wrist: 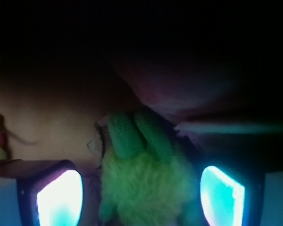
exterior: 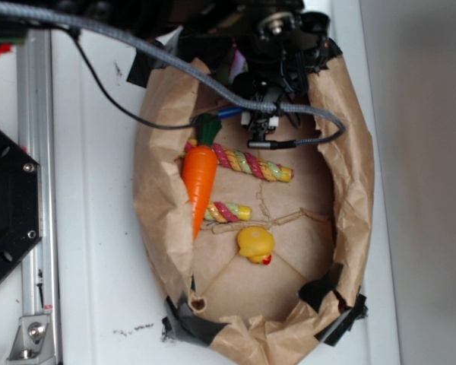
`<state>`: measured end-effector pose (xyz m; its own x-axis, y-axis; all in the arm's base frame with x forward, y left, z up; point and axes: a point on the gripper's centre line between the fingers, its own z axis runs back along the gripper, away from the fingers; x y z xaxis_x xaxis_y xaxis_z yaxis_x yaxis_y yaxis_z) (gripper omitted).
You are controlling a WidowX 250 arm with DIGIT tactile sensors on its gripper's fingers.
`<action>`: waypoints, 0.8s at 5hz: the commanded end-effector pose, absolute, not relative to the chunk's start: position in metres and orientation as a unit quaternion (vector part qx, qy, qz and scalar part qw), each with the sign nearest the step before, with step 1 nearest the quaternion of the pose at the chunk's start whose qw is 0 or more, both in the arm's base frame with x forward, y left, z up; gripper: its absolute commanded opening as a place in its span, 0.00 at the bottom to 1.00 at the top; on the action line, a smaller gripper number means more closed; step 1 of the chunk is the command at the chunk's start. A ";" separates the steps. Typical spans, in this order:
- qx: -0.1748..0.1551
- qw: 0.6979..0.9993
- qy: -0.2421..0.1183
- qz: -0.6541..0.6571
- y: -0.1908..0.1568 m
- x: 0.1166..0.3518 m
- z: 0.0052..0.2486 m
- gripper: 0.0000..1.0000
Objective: Grab the green animal.
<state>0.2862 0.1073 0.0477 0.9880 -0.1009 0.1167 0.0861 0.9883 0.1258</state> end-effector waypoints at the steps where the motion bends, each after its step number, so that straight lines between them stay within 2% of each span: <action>1: 0.070 0.992 -0.048 -0.092 0.093 0.287 0.043 0.00; 2: 0.075 0.991 -0.050 -0.101 0.089 0.284 0.045 0.00; 3: 0.061 0.992 -0.057 -0.100 0.089 0.281 0.051 0.00; 4: 0.033 0.992 -0.068 -0.104 0.078 0.281 0.070 0.00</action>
